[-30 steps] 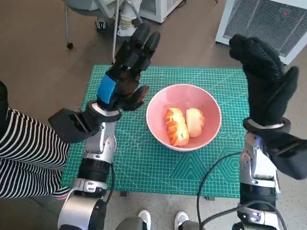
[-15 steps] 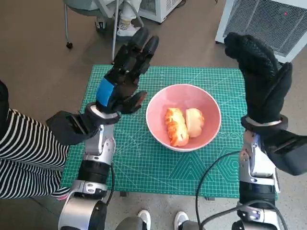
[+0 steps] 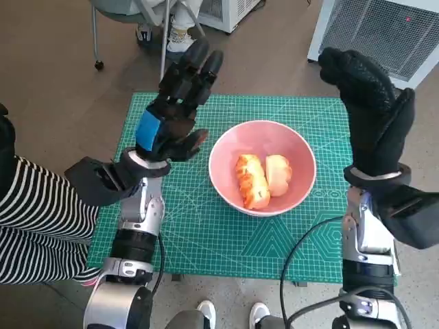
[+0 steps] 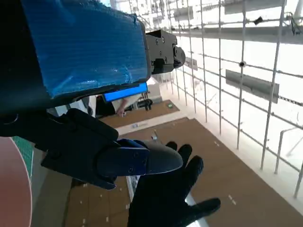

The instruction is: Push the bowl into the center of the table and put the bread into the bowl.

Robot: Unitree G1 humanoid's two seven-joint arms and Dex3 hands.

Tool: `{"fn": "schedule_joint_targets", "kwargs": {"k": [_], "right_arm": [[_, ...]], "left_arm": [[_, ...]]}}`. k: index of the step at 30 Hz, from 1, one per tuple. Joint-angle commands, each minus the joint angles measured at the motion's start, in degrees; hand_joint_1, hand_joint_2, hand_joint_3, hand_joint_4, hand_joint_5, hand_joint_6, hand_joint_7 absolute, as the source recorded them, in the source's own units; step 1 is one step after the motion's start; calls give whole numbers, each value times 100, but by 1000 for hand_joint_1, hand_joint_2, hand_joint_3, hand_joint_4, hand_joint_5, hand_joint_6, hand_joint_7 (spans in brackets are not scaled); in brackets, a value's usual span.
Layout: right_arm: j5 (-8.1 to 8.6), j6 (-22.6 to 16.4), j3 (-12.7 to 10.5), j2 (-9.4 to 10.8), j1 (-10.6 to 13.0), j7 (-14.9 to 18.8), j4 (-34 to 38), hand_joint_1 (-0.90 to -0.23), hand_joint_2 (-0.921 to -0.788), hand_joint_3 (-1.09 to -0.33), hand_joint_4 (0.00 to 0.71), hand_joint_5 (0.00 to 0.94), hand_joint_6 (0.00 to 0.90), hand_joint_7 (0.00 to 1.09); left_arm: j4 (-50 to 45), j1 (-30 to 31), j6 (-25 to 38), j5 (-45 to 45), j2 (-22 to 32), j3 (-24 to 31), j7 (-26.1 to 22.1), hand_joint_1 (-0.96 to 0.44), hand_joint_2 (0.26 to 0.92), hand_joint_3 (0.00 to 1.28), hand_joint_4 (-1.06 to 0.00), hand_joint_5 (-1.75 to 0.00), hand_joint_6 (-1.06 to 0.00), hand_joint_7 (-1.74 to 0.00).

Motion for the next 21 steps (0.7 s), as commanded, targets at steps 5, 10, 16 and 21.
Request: {"fn": "schedule_joint_targets", "kwargs": {"k": [5, 10, 16, 21], "right_arm": [[-74, 87, 43, -80, 178, 48, -3, -685, -921, -717, 179, 0, 71, 407], [-58, 76, 47, -90, 203, 63, 21, -680, -921, -718, 177, 0, 69, 406], [-25, 46, 22, -100, 234, 86, 64, -680, -921, -718, 178, 1, 71, 407], [-37, 20, 14, -91, 238, 62, 110, -687, -921, -718, 179, 1, 72, 407]], "left_arm": [[-77, -32, 104, 118, -78, 22, 262, -680, 921, 325, -120, -46, 1, -429], [-179, -5, 180, 109, -116, 16, 355, -676, 921, 275, -171, -61, 1, -517], [-223, 7, 240, 75, -154, 17, 361, -642, 921, 236, -196, -65, 1, -537], [-256, 10, 285, 39, -167, 28, 308, -620, 921, 220, -203, -64, 1, -557]]}}
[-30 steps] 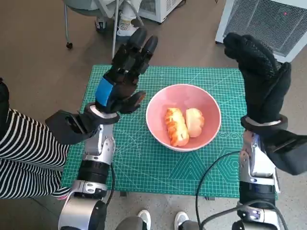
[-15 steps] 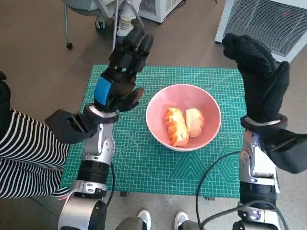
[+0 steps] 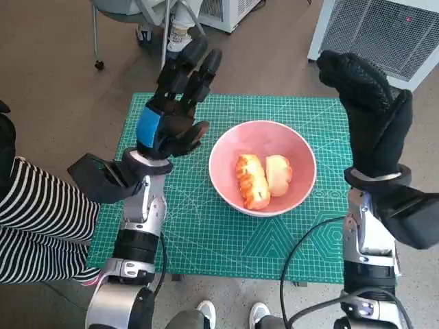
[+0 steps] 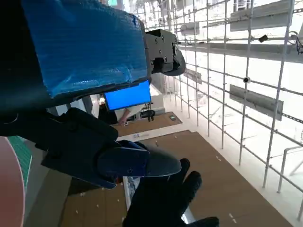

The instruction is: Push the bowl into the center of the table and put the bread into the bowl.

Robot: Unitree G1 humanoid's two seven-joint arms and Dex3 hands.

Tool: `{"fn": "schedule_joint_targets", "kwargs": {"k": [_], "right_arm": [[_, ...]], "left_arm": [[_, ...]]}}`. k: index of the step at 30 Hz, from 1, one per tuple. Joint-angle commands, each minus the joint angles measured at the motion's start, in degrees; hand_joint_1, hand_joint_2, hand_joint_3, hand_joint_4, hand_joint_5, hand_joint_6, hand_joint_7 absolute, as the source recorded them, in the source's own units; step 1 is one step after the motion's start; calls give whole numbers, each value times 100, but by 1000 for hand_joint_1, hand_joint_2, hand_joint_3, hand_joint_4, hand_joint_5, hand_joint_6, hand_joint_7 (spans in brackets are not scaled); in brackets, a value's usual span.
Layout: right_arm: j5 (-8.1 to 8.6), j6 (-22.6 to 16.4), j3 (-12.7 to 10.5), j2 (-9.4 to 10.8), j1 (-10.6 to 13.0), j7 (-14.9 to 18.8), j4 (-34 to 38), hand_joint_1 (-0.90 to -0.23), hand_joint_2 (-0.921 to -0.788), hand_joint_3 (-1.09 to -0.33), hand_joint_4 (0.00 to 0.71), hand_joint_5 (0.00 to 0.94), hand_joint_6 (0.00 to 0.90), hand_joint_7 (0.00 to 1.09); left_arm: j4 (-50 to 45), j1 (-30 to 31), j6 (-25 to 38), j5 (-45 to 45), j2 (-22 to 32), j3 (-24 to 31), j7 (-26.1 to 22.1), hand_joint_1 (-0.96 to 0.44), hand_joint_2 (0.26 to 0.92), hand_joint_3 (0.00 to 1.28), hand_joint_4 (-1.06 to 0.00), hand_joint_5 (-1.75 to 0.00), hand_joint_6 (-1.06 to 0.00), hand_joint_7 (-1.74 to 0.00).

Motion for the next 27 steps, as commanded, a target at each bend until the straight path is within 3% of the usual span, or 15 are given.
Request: {"fn": "schedule_joint_targets", "kwargs": {"k": [1, 17, 27], "right_arm": [[-43, 17, -9, -25, 147, 22, 129, -691, -921, -718, 179, 1, 72, 407], [-103, -2, 18, 34, 182, -85, 63, -719, -921, -715, 180, 1, 74, 406], [-19, -53, 13, 85, 182, -56, 135, -724, -921, -709, 184, 3, 76, 405]], "left_arm": [[-111, 9, 72, -63, -16, 33, -46, -614, 921, 219, -203, -63, 1, -563], [-175, -27, 361, -435, -22, 236, -330, -568, 921, 219, -206, -55, 1, -621], [-90, -56, 279, -461, -25, 328, -440, -554, 921, 202, -232, -60, -14, -644]]}}
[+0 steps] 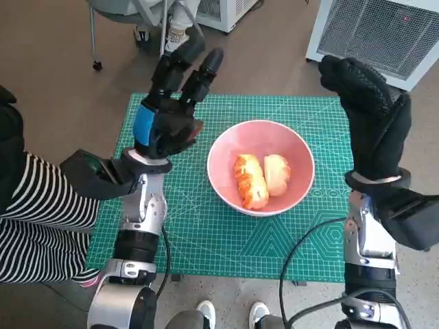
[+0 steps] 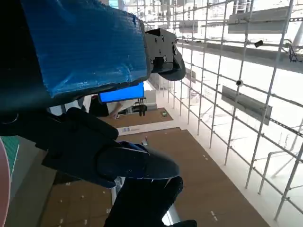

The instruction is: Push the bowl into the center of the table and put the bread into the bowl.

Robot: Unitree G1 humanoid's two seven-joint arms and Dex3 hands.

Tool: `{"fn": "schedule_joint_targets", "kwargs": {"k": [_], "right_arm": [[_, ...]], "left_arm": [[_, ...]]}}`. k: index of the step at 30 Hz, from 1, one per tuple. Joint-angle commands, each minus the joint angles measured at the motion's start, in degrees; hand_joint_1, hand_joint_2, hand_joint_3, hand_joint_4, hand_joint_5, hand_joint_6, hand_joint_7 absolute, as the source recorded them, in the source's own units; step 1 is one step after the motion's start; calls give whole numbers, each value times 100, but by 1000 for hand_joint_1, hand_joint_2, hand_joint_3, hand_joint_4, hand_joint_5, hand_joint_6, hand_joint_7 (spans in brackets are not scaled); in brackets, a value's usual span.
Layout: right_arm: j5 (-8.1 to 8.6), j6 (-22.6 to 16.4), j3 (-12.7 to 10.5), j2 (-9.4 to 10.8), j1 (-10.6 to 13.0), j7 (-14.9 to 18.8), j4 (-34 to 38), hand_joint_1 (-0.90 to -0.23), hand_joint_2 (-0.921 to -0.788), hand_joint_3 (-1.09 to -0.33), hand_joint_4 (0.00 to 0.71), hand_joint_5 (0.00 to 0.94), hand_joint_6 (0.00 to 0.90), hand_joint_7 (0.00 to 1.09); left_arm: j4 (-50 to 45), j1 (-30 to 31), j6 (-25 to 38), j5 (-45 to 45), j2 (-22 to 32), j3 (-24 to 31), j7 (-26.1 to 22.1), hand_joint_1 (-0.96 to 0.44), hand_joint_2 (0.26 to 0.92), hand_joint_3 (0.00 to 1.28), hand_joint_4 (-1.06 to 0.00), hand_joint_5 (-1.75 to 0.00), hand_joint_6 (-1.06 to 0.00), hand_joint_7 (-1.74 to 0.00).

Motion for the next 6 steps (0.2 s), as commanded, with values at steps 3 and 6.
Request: {"fn": "schedule_joint_targets", "kwargs": {"k": [3, 6], "right_arm": [[-21, -13, 9, 74, 130, -15, 104, -724, -921, -707, 186, 4, 77, 404], [-45, -34, 3, 80, 146, -25, 89, -723, -921, -706, 188, 5, 77, 404]], "left_arm": [[-14, -45, -77, -30, -11, 60, -64, -547, 921, 197, -241, -63, -17, -648], [-12, -35, -125, 5, -6, 62, -73, -538, 921, 192, -251, -65, -18, -651]]}}
